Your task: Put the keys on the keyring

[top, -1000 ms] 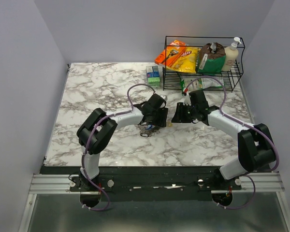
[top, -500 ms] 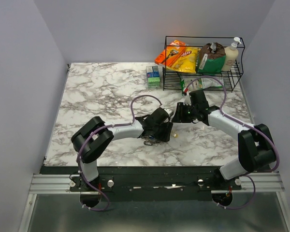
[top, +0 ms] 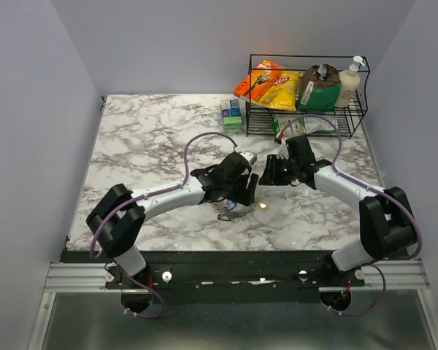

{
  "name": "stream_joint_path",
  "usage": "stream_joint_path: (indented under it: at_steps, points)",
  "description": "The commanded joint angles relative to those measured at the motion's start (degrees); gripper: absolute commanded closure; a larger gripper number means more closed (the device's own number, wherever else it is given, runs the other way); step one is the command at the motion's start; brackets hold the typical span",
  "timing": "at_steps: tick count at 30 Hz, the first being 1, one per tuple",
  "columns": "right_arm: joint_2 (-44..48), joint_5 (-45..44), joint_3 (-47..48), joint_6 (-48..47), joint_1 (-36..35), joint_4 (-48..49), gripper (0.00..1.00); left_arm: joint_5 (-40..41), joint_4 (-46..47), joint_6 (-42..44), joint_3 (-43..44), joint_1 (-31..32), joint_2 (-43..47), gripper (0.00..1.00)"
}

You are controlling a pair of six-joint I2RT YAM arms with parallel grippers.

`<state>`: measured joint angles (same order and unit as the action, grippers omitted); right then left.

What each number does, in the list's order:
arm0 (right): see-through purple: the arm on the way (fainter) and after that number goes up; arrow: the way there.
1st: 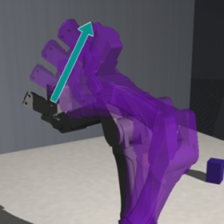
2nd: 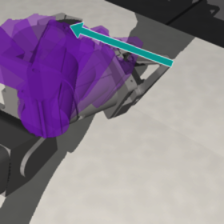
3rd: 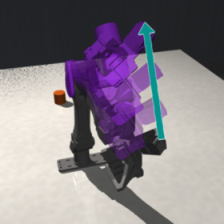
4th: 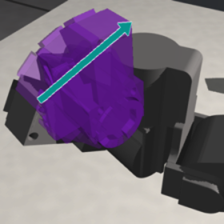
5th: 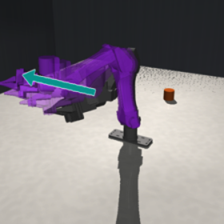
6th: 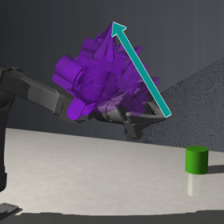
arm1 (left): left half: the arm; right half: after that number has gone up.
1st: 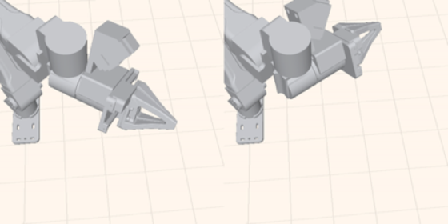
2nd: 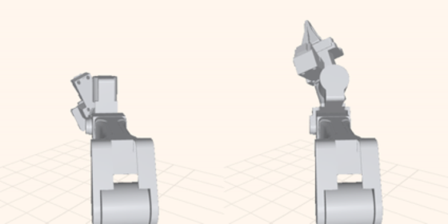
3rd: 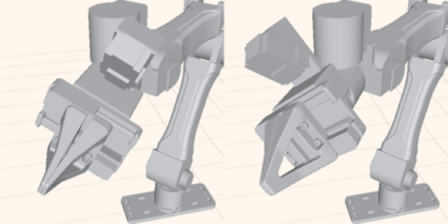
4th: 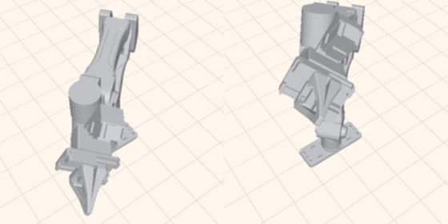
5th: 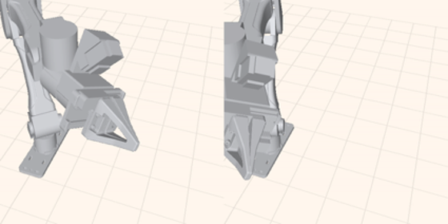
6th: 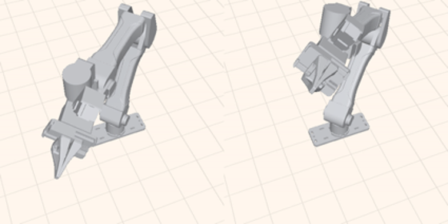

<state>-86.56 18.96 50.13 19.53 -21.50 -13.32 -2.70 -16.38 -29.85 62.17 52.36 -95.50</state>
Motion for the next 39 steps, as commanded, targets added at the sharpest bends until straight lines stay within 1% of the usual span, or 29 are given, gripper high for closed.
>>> stream_joint_path:
  at_steps: [1, 4, 5, 9, 11, 14, 18, 23, 39]
  points:
    - [-0.53, 2.39, 1.02, -0.81, 0.23, -0.39, 0.53, 0.43, -1.02, -0.65, 1.99, -3.75, 5.93, 0.26]
    - [-1.5, 3.18, 1.81, -0.98, 0.23, -0.3, 0.53, -1.43, -0.85, -2.23, -0.46, -7.52, 8.22, 0.25]
    - [-1.76, 3.36, 2.08, -1.07, 0.23, -0.3, 0.53, -3.17, -0.06, -2.67, -1.34, -8.67, 8.92, 0.26]
    - [-3.08, 4.42, 3.48, -1.33, 0.23, -0.3, 0.53, -7.49, 2.67, -4.95, -8.27, -15.17, 12.7, 0.25]
    - [-4.13, 4.86, 4.45, -1.34, 0.14, -0.3, 0.53, -8.72, 3.55, -5.57, -10.22, -18.59, 14.55, 0.25]
    - [-5.36, 5.65, 5.41, -1.51, -0.04, -0.3, 0.53, -10.83, 3.81, -5.84, -12.86, -22.02, 15.43, 0.24]
    - [-7.3, 5.91, 6.21, -1.6, -0.65, -0.74, 0.53, -14.96, 5.74, -7.76, -15.76, -24.84, 15.26, 0.24]
    - [-9.15, 6.53, 6.56, -1.51, -1.36, -1.0, 0.53, -18.3, 7.33, -9.44, -16.56, -26.25, 11.76, 0.24]
    - [-12.14, 8.37, 5.51, -0.81, -2.67, -0.48, 0.53, -19.54, 10.49, -12.08, -16.91, -26.61, 4.45, 0.24]
